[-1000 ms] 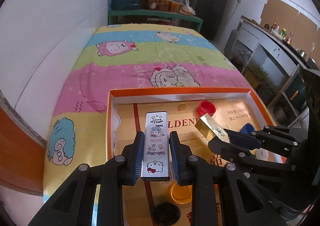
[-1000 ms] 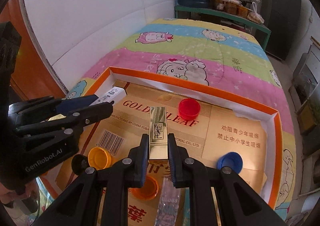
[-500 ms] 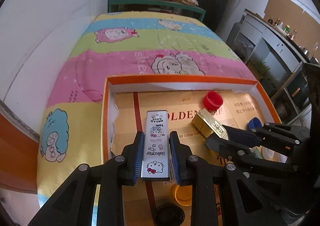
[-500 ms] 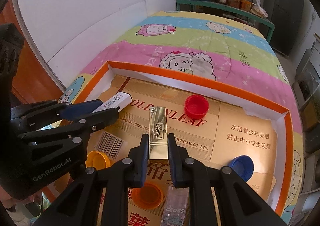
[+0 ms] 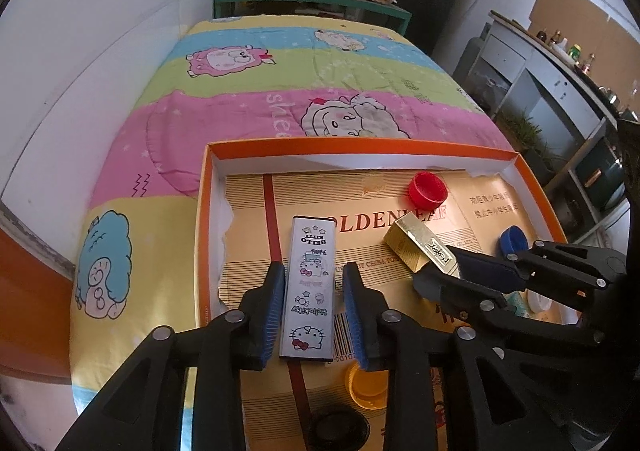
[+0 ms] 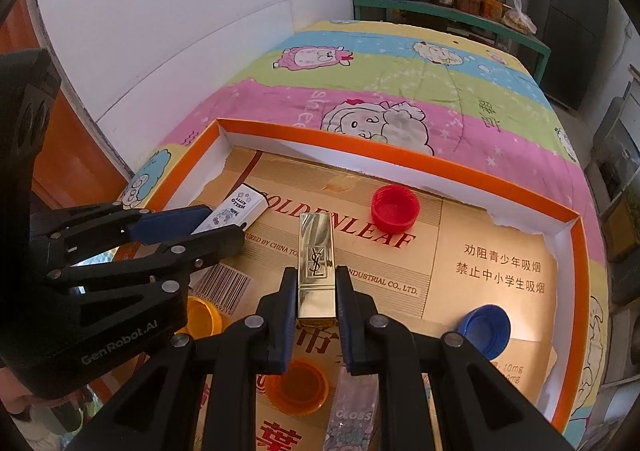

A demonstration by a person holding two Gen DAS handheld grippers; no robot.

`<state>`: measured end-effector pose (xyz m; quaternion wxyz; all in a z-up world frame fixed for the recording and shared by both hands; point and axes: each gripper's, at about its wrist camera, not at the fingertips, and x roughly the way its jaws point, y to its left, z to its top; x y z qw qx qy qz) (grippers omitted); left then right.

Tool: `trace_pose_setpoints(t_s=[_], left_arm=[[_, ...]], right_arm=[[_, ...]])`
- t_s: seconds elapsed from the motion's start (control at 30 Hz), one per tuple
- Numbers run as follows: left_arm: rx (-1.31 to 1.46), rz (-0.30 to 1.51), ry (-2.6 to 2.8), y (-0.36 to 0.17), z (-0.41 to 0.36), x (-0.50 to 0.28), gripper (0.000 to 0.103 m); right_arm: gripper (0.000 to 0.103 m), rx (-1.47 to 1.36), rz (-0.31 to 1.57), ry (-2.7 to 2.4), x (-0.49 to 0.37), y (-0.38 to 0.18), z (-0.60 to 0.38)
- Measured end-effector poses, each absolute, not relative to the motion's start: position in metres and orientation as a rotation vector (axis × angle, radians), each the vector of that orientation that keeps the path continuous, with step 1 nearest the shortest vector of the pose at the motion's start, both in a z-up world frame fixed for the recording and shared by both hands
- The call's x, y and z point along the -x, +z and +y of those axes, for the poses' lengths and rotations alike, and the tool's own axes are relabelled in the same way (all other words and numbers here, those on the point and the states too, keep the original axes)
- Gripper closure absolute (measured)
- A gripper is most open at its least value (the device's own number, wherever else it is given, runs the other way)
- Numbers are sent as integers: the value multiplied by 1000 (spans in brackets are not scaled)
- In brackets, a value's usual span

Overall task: Organize rigid objects
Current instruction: 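Lower and release the white box with the left tool while the right tool releases the gold box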

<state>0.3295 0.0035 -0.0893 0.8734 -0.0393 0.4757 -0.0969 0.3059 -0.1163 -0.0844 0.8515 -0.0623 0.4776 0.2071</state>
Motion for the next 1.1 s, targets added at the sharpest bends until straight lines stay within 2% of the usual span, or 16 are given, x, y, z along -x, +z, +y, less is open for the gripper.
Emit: trace_pose_setpoints(t_s=[0.03,0.13,0.5,1.1], left_arm=[[84,989,-204,-89,3,-329,63],[96,982,-202,-88,5,-328,59],[97,954,-193,-79,8,-322,52],[111,871,-208,-48,7,-283,51]], right_arm=[[85,132,1005,435,-306,-84,-116],[84,130,995,432,-305,-83,-116],[84,121,971,421,-299,-76,-120],[84,91,910,357,-269,-55,-130]])
